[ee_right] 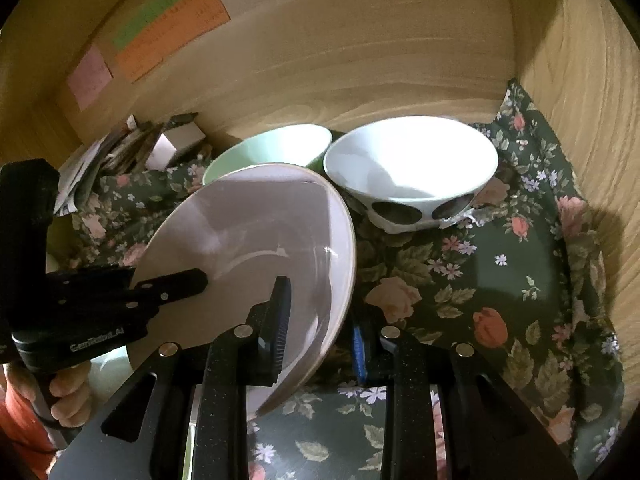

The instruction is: Organize plates and bowls

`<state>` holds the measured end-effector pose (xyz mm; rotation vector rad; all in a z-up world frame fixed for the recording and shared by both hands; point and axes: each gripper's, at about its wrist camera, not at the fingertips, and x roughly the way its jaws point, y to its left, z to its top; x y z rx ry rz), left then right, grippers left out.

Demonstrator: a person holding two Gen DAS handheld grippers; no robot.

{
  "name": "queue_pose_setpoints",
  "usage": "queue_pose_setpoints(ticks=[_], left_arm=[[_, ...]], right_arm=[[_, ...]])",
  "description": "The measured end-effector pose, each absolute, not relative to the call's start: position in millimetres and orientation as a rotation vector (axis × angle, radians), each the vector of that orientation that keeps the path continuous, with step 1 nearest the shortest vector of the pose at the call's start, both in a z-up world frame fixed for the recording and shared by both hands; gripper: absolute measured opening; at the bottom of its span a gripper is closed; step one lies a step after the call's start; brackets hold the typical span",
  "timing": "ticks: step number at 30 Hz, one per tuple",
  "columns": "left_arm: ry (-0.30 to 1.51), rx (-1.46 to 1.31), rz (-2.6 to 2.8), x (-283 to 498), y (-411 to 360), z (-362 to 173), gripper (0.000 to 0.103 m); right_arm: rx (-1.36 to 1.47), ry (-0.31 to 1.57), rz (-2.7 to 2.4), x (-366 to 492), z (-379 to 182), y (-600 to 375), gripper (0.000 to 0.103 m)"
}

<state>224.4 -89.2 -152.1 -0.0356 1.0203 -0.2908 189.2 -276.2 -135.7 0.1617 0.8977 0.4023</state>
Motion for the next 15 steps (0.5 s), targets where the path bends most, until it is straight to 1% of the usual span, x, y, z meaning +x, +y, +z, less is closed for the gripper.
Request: queue_pose_setpoints(ticks=[15], left_arm=[[0.887, -0.096, -0.277, 189.7, -60.3, -104.7, 0.025]], right_arm=[[0.127, 0.806, 0.445, 162.8, -97.9, -256.1, 0.024]])
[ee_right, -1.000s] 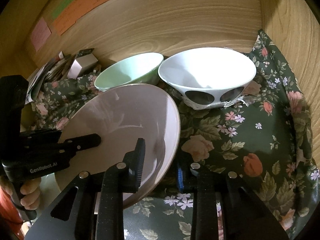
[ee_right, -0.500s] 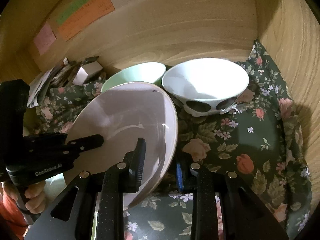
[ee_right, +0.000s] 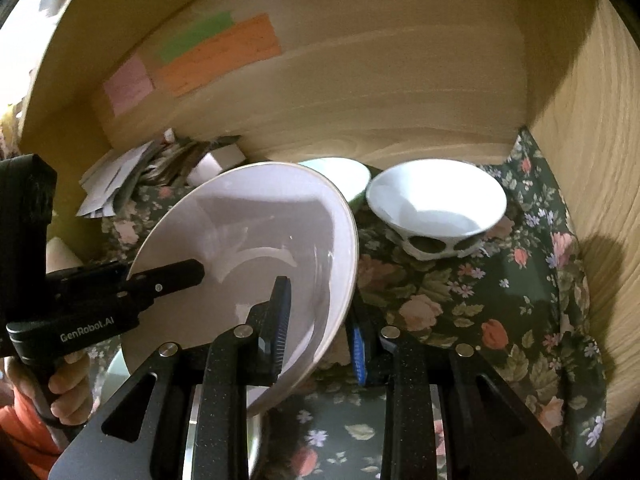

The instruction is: Organize plates and bowls

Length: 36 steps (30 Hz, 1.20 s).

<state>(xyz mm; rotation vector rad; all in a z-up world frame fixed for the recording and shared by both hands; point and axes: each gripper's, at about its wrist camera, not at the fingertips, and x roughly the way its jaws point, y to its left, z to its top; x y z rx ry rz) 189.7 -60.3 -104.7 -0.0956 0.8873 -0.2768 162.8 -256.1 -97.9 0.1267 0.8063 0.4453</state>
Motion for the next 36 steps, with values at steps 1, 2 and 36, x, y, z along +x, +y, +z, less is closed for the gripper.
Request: queue_pose_setpoints(ticks=[1, 2, 36], left_arm=[[0.882, -0.099, -0.272, 186.7, -58.9, -103.0, 0.025], [0.877, -0.102, -0.267, 184.1, -56.5, -101.4, 0.025], [0.798, -0.238, -0.030, 75.3, 64.8, -105.5, 0.025]], right_arm=[[0.125, 0.803, 0.450, 161.6, -96.6, -254.0, 0.024], [0.122, 0.798, 0.456, 160.0, -95.1, -251.1, 0.024], [0.007, 0.787, 0.709, 106.9, -93.4, -138.0, 0.024]])
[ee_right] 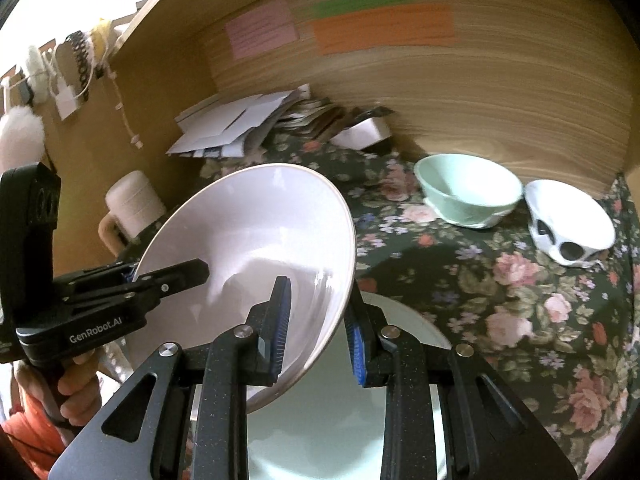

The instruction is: Organize plates and bowls

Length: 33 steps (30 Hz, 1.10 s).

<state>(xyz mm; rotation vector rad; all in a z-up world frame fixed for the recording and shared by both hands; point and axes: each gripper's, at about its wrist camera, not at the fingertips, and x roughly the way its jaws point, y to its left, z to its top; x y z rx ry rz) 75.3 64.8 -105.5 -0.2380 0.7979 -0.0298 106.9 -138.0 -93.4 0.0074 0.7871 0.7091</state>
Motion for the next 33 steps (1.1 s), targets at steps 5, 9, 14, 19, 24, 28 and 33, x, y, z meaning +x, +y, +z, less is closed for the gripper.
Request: queue_pose_setpoints(ticks=[5, 9, 14, 19, 24, 28, 33], left_arm=[[0.791, -0.257, 0.004, 60.7, 85.3, -106.7, 0.025], [0.782, -0.278, 0.033, 48.8, 100.5, -109.4, 0.025], [0.780, -0.301, 0.059, 36.9, 118.0, -115.5, 0.025], [0.786, -0.319, 0.077, 30.4, 132.8, -121.6, 0.025], [0.788, -0.334, 0.095, 25.0, 146.9, -129.1, 0.025], [0.798, -0.355, 0.105, 23.0, 157.1, -135.4, 0.025], [0.824, -0.369, 0.107, 24.2, 167.0, -143.5, 0.025]], right_arm=[[-0.013, 0.797, 0.749, 101.7, -94.2, -116.0, 0.024], [-0.039, 0.809, 0.779, 97.1, -95.4, -97.4, 0.024], [-0.059, 0.827, 0.810, 94.5, -98.3, -78.8, 0.024], [-0.074, 0.857, 0.834, 93.4, -104.4, -63.5, 0.024], [-0.108, 0.888, 0.849, 93.8, -111.0, -47.1, 0.024], [-0.134, 0.909, 0.855, 94.5, -115.9, -34.5, 0.024], [-0.146, 0.946, 0.854, 98.4, -124.0, -22.5, 0.024]])
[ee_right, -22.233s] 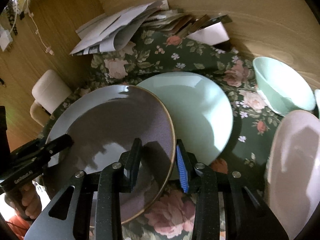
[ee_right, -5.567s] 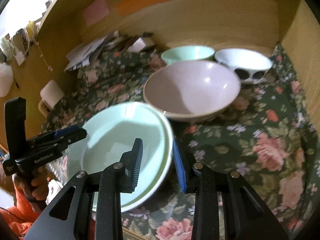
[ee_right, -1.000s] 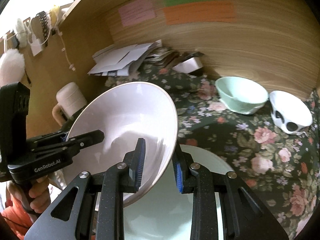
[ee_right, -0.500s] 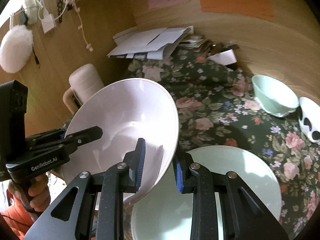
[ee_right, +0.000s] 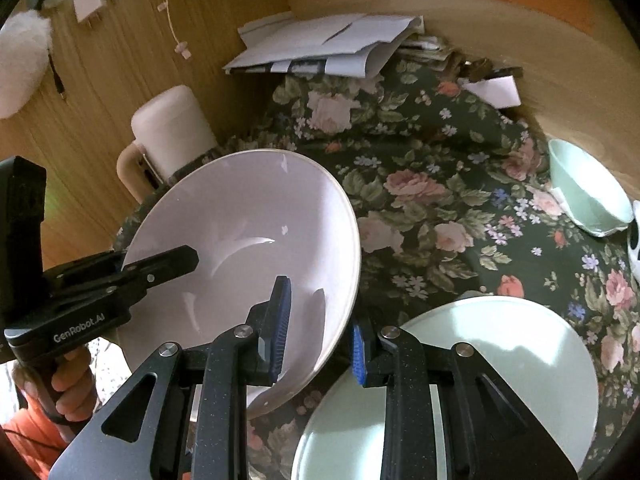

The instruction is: Organize plates and bowls

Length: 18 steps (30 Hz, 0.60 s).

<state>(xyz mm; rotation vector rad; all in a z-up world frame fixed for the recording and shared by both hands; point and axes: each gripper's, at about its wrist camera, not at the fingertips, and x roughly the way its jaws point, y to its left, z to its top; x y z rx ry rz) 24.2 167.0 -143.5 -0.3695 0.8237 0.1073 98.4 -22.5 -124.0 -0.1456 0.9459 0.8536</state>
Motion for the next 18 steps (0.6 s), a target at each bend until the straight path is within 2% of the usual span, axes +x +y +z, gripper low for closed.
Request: queue_pose_setpoints(ticks=[13, 17, 18], left_arm=[[0.857, -0.374, 0.095, 30.4, 173.0, -152.3, 0.025], [0.847, -0.366, 0.106, 31.0, 174.2, -148.3, 0.025], [0.843, -0.366, 0.110, 31.4, 174.9, -145.9, 0.027]], right_arm=[[-0.180, 1.019, 0.825, 106.8, -140.0, -9.9, 0.027], [-0.153, 1.012, 0.827, 107.6, -137.2, -15.7, 0.032], [-0.148, 1.000, 0.828, 106.9, -135.2, -17.3, 0.037]])
